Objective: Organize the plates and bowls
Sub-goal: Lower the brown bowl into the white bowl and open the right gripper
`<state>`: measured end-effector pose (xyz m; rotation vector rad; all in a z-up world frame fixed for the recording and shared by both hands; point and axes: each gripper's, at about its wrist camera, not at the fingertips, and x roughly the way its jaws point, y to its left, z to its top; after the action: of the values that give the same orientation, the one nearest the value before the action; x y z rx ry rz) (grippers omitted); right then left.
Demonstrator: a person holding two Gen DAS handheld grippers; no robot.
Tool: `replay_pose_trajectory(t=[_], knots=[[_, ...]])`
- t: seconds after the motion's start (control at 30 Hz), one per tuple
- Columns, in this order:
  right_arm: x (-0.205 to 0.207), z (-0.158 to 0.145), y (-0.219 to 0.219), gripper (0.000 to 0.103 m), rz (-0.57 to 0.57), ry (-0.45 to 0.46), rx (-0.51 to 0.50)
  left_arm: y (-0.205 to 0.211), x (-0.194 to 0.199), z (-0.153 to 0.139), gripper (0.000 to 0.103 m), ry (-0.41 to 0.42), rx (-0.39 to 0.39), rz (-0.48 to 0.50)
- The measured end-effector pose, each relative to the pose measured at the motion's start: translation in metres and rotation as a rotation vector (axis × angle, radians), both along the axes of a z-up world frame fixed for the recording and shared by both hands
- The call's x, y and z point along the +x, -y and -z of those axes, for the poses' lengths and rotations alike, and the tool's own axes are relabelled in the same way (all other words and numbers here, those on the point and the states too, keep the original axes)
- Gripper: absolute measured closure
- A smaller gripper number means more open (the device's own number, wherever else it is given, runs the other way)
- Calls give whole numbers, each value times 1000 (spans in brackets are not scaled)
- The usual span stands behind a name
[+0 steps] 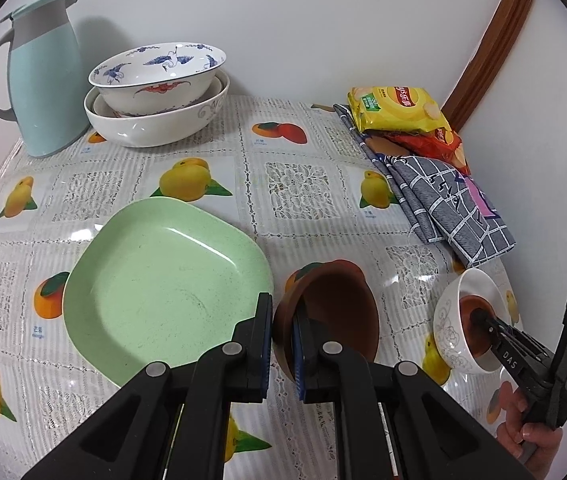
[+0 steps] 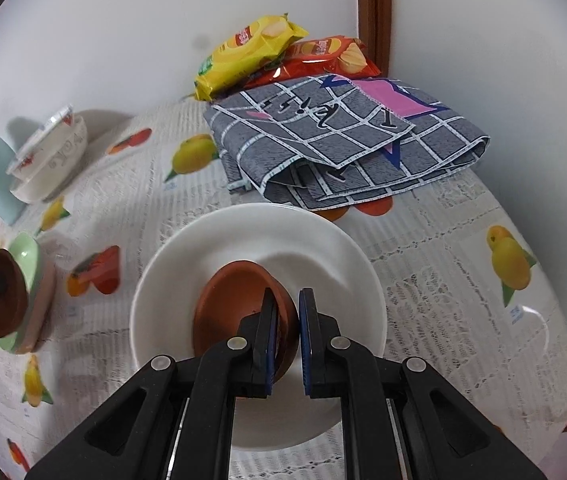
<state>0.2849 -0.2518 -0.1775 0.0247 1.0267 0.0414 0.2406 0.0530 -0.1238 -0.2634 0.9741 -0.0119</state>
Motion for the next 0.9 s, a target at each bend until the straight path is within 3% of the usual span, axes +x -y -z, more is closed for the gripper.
replay_pose_trajectory(t=[0.57, 0.9], knots=[[11, 9, -10, 87, -9, -54, -112, -4, 10, 12, 94, -28, -42, 28], [8, 9, -19, 68, -41, -42, -135, -9, 7, 9, 94, -32, -54, 26]])
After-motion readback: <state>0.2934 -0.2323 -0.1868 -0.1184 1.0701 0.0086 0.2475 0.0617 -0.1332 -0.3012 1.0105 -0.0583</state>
